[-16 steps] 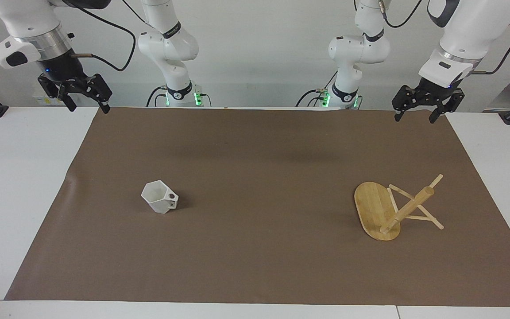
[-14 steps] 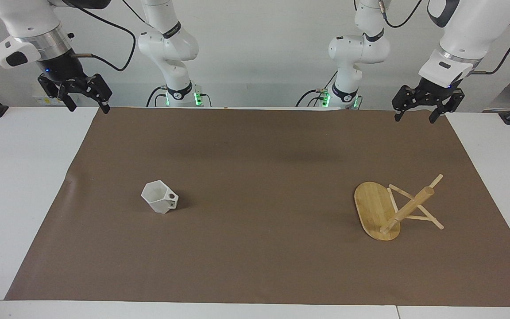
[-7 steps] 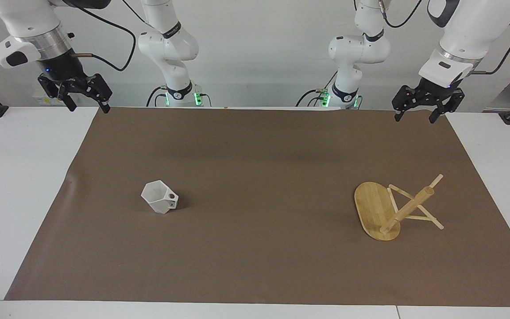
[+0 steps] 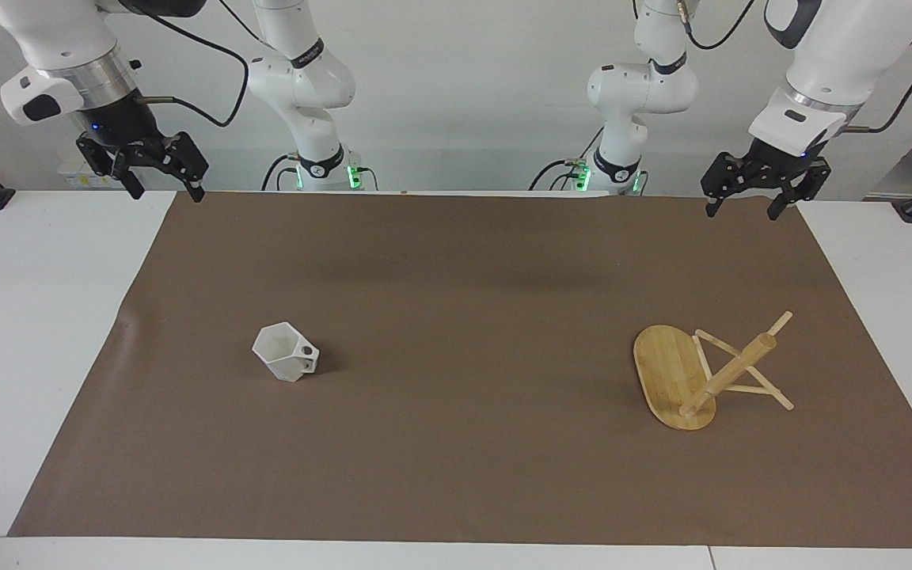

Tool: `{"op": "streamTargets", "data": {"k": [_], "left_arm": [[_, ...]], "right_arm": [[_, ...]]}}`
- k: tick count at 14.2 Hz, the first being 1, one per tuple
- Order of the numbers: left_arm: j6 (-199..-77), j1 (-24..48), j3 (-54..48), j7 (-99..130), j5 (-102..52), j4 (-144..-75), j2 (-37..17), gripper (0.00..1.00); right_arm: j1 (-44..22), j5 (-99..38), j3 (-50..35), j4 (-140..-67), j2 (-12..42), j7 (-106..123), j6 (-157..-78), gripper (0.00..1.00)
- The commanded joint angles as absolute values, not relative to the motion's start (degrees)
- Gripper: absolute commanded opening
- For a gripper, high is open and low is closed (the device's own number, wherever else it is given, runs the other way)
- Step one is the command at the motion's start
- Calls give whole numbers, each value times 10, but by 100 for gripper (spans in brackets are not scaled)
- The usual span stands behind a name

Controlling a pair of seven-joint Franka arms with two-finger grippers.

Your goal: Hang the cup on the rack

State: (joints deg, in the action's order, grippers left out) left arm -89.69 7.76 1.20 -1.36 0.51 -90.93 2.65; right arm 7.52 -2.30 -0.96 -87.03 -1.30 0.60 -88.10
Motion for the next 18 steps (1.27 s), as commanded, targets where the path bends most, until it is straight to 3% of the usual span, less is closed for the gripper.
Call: {"op": "streamTargets", "data": {"k": [1,9,18], "left_arm": [[-905,83,18,-20,-2,-927,42,100],[-905,83,18,-20,-2,-927,42,100],[-905,83,18,-19,-2,-927,42,100]], "right_arm": [[74,-25,-14,-928,-39,20,-938,100],[73,-25,-20,-1065,-38,48,-1118,100],[65,-25,-25,-1135,46,45,-1246,100]]}}
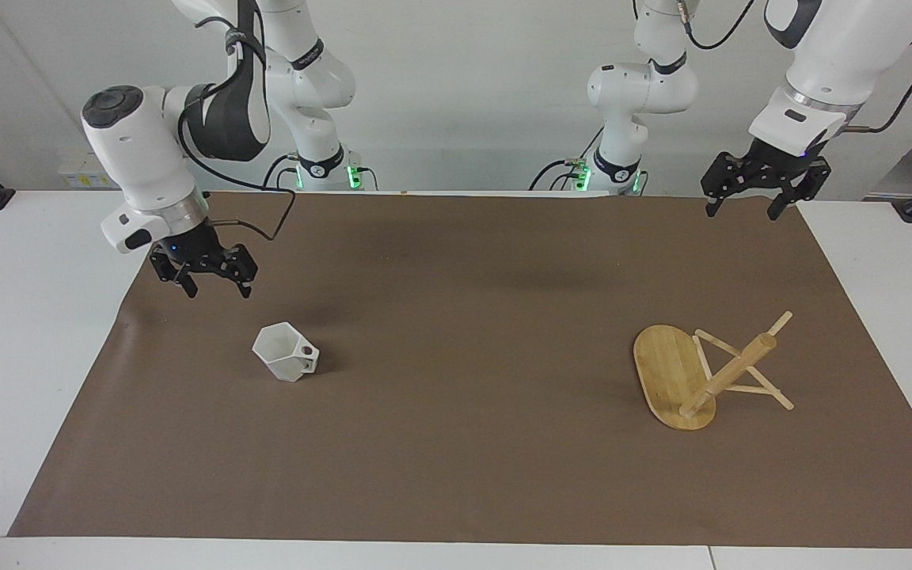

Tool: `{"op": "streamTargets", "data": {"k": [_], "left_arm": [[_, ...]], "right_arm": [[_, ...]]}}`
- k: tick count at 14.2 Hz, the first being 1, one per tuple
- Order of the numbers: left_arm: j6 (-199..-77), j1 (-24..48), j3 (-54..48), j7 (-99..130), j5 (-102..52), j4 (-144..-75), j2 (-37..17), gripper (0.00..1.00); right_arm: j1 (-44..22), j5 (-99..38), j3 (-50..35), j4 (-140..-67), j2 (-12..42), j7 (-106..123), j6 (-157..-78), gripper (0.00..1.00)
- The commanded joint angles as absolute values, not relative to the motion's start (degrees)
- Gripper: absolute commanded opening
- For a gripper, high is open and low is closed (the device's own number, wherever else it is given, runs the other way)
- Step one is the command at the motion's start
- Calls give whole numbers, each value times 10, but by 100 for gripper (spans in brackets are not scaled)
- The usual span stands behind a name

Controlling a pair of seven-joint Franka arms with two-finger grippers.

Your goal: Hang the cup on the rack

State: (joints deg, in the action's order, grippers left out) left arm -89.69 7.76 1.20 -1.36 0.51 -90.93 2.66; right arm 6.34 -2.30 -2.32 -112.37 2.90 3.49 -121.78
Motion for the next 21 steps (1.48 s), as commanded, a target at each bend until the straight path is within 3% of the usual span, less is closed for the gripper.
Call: {"op": "streamTargets", "data": {"k": [1,8,12,18,21], "left_arm": [[-905,83,18,-19,-2,-927,42,100],[-905,82,18,-20,-2,-927,42,100],[-904,82,18,-20,-2,-928,42,100],[-905,82,18,-20,-2,-929,42,100],[-905,82,18,-20,-2,-929,42,100]], "right_arm": [[65,-25,-26,-1136,53,45,-1260,100],[60,-25,-26,-1143,118,23,-1338,100],[52,-25,-28,-1151,120,-6,-1348,91],[51,-25,-30,-1151,120,-18,-1350,68],[51,-25,-30,-1151,120,-19,-1350,39]]}}
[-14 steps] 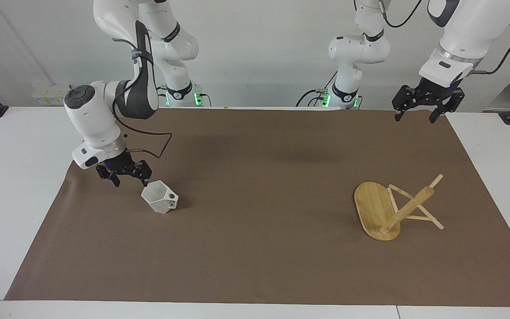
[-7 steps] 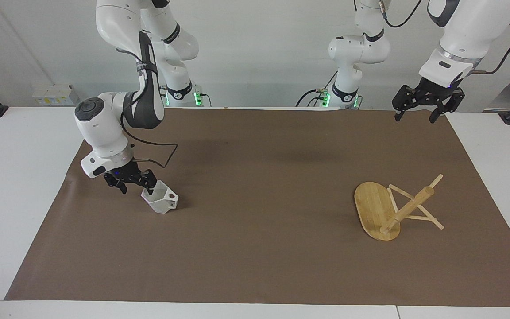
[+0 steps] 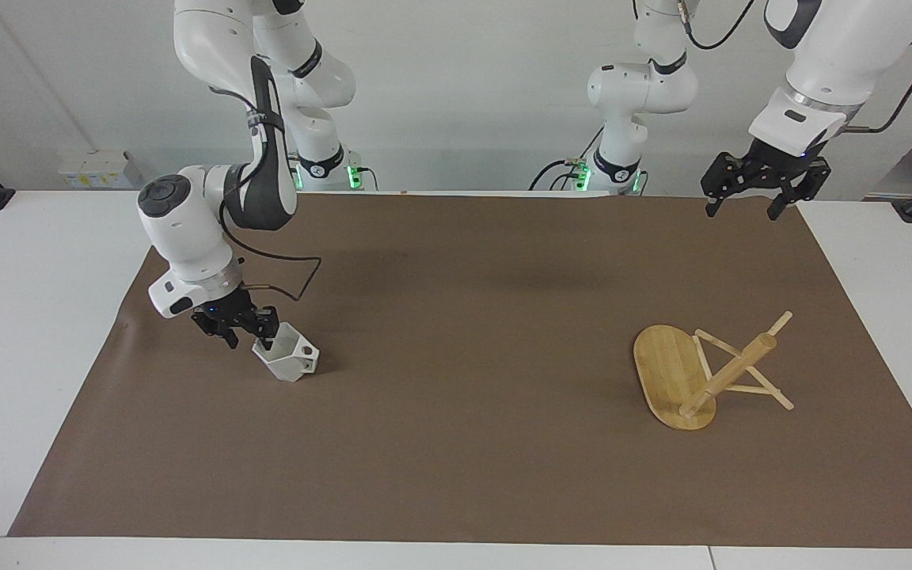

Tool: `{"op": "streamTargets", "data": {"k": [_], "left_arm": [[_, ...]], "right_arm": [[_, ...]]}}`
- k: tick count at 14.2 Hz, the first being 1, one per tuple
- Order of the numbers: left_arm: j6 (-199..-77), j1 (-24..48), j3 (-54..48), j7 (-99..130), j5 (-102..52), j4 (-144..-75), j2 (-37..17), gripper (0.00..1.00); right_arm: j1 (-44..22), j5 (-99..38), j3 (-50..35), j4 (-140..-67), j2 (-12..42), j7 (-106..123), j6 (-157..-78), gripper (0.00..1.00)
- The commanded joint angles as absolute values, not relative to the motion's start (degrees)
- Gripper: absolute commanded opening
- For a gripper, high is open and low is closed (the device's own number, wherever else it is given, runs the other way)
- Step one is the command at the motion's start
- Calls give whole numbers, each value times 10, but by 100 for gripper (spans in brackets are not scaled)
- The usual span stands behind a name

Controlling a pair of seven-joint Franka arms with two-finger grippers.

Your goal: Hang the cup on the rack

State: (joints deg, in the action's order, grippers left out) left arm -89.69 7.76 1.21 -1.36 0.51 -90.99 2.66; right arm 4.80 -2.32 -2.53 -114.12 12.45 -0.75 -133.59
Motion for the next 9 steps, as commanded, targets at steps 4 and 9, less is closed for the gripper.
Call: {"op": "streamTargets", "data": {"k": [4,9], "left_arm": [[-904,82,18,-20,-2,-930,42,100],[-905,82,18,-20,-2,-931,43,100]], "right_arm": [[51,-25,-30,-1150,120,-23,-1349,0],[51,-26,-30,-1144,121,-23,-1338,0]]}}
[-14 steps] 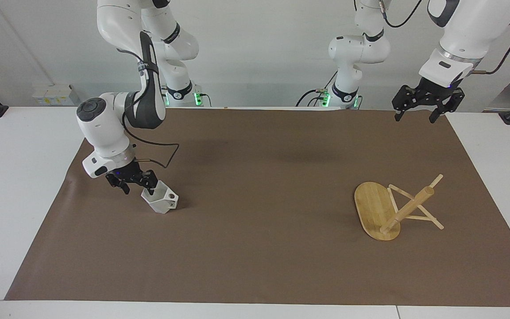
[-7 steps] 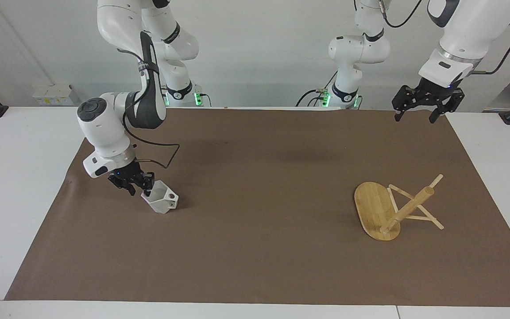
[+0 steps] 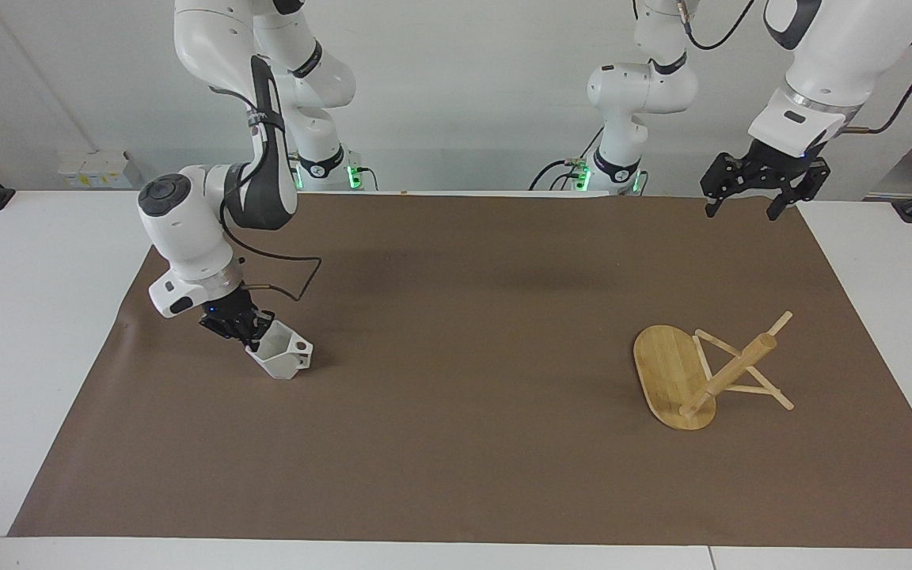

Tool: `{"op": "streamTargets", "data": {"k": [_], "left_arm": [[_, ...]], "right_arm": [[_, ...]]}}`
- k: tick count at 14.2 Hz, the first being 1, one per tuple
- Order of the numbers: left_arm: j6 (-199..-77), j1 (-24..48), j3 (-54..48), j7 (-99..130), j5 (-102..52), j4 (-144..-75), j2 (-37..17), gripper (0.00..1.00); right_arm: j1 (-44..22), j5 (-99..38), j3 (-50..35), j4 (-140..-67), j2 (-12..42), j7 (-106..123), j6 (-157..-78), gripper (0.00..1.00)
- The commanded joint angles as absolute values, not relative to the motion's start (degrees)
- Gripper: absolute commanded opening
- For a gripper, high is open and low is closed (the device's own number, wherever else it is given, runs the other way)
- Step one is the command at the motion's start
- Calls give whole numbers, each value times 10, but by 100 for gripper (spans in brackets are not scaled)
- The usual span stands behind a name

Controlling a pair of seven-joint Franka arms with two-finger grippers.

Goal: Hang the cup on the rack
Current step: 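Reach the right gripper to the white cup and grasp it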

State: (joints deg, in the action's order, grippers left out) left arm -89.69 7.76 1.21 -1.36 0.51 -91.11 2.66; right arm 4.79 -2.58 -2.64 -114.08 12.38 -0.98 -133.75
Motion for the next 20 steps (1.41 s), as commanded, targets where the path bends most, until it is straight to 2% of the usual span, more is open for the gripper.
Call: {"op": "streamTargets", "data": {"k": [1,6,10,13,16,20], "left_arm": [[-905,82,18,-19,-2,-931,43,100],[-916,81,18,-21,-2,-931,42,100],[-917,78,18,-19,-2,-931,42,100],[-913,78,19,-18,-2,-930,42,100],[-906,75,20,-18,-2,-930,42,100],[-907,75,22,-17,-2,-930,42,100]], "right_arm": [[51,-27,-30,-1142,121,-22,-1335,0],[51,-27,-38,-1083,118,-20,-1258,0],[51,-26,-39,-1079,108,-16,-1254,0],[51,-27,-55,-1067,96,-14,-1238,0],[51,-28,-81,-1006,98,-14,-1179,0],[52,-62,-122,-993,90,-19,-1153,0]]}}
